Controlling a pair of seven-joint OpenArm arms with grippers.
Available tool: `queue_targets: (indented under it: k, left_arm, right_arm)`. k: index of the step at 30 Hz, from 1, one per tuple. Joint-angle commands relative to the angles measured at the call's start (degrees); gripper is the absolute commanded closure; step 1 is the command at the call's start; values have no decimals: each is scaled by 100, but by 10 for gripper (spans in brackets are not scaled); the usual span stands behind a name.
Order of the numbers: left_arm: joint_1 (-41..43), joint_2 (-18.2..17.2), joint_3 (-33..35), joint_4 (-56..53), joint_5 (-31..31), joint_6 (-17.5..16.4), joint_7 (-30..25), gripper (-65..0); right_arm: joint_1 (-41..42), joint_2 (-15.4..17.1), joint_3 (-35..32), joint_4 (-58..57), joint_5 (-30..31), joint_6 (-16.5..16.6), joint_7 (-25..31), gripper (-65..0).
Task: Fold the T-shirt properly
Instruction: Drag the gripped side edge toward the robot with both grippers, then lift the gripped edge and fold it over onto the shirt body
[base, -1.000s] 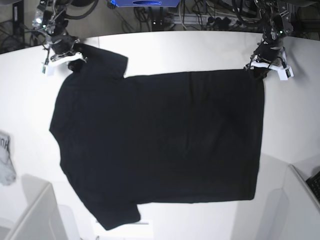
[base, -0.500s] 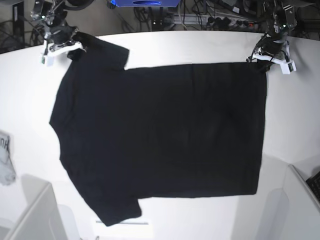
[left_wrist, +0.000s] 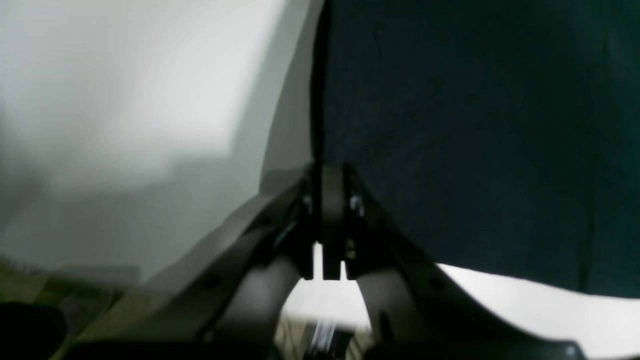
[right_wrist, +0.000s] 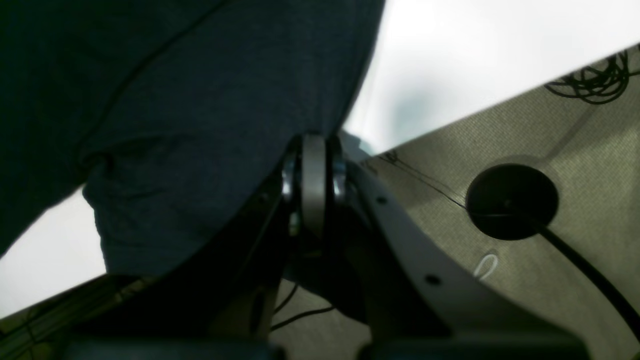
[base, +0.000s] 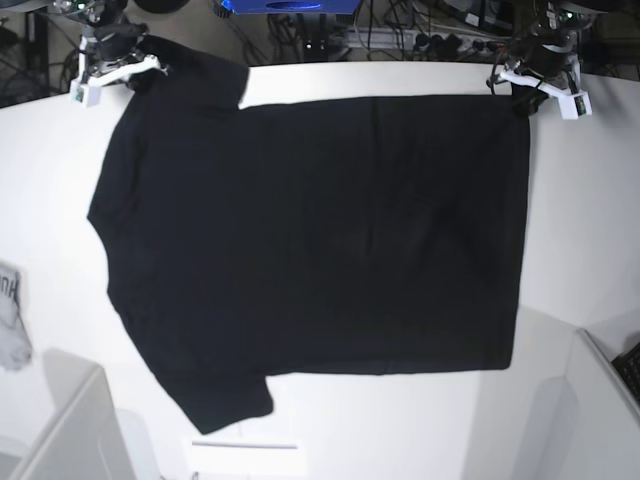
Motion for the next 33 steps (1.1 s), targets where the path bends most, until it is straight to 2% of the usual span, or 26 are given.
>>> queue_targets:
  k: [1,7,13,16,21,25,30,33]
  left_arm:
    - [127,-54,-105,170,-42,-11,-134,0]
    - [162,-54,-123,258,-42,-11,-108,0]
    - [-92,-54,-105,513,-42,7,-90,0]
    - [-374,-54,-79,486,-42,15,-20,0]
    - [-945,-37,-132,477,-42,15,824,0]
    - [-1314,-28,-132,477,-42,51,1044,0]
    - [-1736,-45,-123,477,-42,516,1334,0]
    - [-1930,-45,-123,477,-42,552,1378,0]
  right_arm:
    - [-75,37,60,166,49,-8,85,0]
    - [-49,28,25,553,49,-8,103,0]
    - [356,28,42,702,49,-8,50,0]
    - [690,28,60,702,49,-8,-240,0]
    - [1367,37,60,694,49,-26,-882,0]
    - [1903,37,60,685,32,-34,-1348,0]
    - [2510,37,60,588,6,-43,-1726,0]
    - [2826,37,42,448,6,-333,-1893,0]
